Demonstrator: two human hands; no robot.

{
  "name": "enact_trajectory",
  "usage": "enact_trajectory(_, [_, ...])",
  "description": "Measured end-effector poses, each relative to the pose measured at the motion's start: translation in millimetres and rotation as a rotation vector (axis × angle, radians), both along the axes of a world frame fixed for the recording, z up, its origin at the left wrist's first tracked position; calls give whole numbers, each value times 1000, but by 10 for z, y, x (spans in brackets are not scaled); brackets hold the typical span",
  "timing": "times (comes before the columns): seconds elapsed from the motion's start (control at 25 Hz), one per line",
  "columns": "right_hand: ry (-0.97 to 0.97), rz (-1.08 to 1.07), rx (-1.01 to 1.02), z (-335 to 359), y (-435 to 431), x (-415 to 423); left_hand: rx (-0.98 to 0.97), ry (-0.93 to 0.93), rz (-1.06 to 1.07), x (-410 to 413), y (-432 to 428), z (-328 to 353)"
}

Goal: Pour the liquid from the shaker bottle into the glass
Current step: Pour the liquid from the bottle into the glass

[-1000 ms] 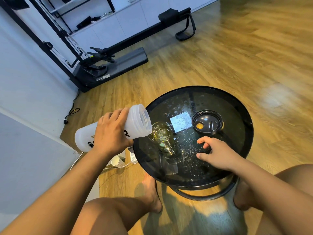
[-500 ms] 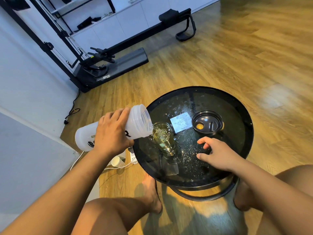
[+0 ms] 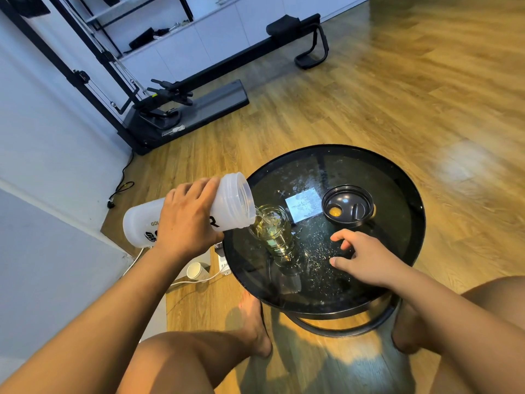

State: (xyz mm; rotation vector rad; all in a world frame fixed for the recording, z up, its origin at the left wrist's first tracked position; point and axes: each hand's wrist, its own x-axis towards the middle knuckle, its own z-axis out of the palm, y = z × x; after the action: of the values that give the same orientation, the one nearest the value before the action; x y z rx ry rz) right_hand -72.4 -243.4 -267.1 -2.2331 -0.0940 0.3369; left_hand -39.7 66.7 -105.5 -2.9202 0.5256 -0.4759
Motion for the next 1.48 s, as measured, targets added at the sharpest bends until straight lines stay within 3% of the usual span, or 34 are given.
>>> enact_trajectory(0.96, [9,2,6,-21,-11,9,110,-16,-34,62,11,47])
enact_trajectory(1.48, [8,-5,10,-24,-3,16,274,-7,-83,109,-85,154])
